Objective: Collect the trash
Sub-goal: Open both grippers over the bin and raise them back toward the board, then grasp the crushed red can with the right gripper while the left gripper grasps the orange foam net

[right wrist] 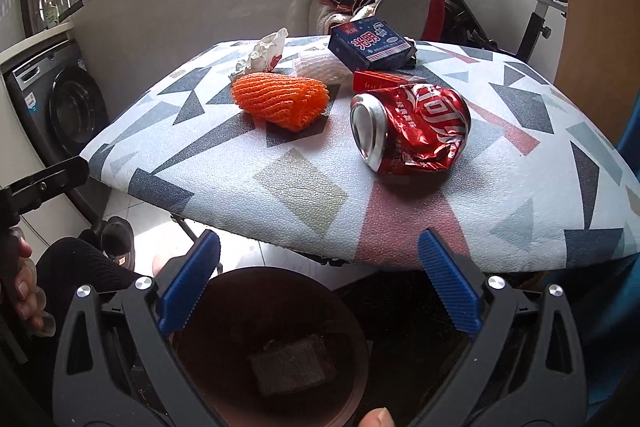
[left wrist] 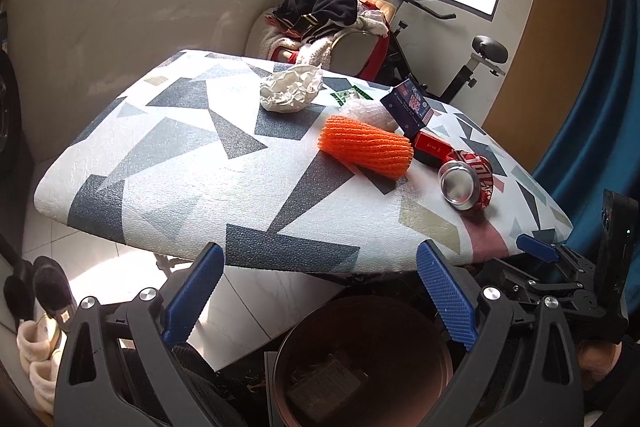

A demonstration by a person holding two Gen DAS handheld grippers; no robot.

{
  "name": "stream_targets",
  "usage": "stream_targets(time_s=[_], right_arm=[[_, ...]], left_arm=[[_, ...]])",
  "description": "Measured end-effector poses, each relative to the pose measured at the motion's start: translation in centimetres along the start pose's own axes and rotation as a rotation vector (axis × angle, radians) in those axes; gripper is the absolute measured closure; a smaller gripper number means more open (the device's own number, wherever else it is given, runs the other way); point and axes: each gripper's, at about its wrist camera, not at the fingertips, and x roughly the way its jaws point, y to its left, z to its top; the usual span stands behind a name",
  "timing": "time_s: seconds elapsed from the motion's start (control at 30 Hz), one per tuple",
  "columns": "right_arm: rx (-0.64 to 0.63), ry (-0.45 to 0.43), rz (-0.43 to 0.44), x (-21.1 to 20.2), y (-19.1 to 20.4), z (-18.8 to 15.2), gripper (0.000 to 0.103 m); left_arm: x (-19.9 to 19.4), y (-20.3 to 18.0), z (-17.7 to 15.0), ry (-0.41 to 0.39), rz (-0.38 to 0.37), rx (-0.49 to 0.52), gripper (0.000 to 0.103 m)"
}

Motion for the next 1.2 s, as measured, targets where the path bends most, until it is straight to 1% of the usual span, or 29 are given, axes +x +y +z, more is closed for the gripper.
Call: stream_targets(time_s=[0.13, 0.2, 0.3, 0.4, 0.47, 0.53, 0.6, 0.67, 0.7, 0.73, 0.77, 0.8, 0.83, 0.87, 0.9, 0.93, 1.0, 1.03, 1.2], right_arm=[[-0.015, -0.034, -0.041, -0.4, -1.6, 1.2, 0.006], [-0.021, -0.025, -0.055, -0.1, -2.4, 1.8, 0.006], [-0.018, -0.005, -0.105, 0.6, -3.8, 2.9, 0.006], [0.014, 0.021, -0.108, 1.7, -5.2, 4.2, 0.006], [0.014, 0.022, -0.098, 2.4, -5.5, 5.1, 0.006], [-0.038, 0.006, -0.114, 3.1, -5.0, 6.0, 0.006], [-0.113, -0.008, -0.157, 4.0, -4.2, 6.7, 0.006], [-0.171, 0.0, -0.173, 5.2, -3.6, 7.1, 0.007], [-0.186, 0.009, -0.17, 5.9, -3.4, 7.2, 0.009], [-0.2, 0.02, -0.172, 6.5, -3.2, 7.4, 0.017], [-0.211, 0.03, -0.175, 7.0, -3.1, 7.5, 0.02], [-0.221, 0.04, -0.179, 7.6, -2.9, 7.6, 0.026], [-0.229, 0.048, -0.185, 8.0, -2.9, 7.6, 0.034], [-0.234, 0.056, -0.19, 8.4, -2.9, 7.5, 0.04], [-0.237, 0.067, -0.194, 8.9, -2.8, 7.4, 0.051], [-0.239, 0.075, -0.191, 9.2, -2.9, 7.3, 0.059], [-0.254, 0.071, -0.201, 9.3, -2.7, 7.1, 0.072], [-0.264, 0.06, -0.205, 9.2, -2.6, 7.1, 0.076], [-0.234, 0.012, -0.197, 7.9, -3.2, 7.4, 0.077]], left_arm=[[0.0, -0.3, 1.1, -0.018, 0.006, 0.034, 0.008], [0.0, -0.3, 1.7, -0.026, 0.005, 0.042, 0.008], [0.2, -0.4, 2.5, -0.033, 0.002, 0.052, 0.008], [0.5, -0.5, 3.0, -0.037, -0.003, 0.054, 0.008], [0.8, -0.6, 3.3, -0.037, -0.006, 0.052, 0.008], [1.2, -0.5, 3.6, -0.034, -0.011, 0.048, 0.008], [1.7, -0.6, 3.8, -0.029, -0.012, 0.046, 0.008], [2.2, -0.8, 4.0, -0.024, -0.012, 0.045, 0.008], [2.4, -0.9, 4.1, -0.022, -0.013, 0.045, 0.008], [2.5, -1.0, 4.2, -0.021, -0.014, 0.046, 0.008], [2.7, -1.1, 4.2, -0.022, -0.014, 0.048, 0.008], [2.8, -1.1, 4.3, -0.023, -0.013, 0.051, 0.008], [2.8, -1.2, 4.3, -0.022, -0.01, 0.052, 0.008], [2.9, -1.2, 4.4, -0.021, -0.009, 0.05, 0.008], [3.0, -1.1, 4.4, -0.02, -0.01, 0.045, 0.008], [3.1, -1.0, 4.3, -0.017, -0.012, 0.038, 0.008], [3.3, -0.8, 4.3, -0.01, -0.017, 0.026, 0.008], [3.4, -0.8, 4.2, -0.007, -0.018, 0.025, 0.008], [3.8, -0.7, 4.3, 0.002, -0.025, 0.03, 0.008]])
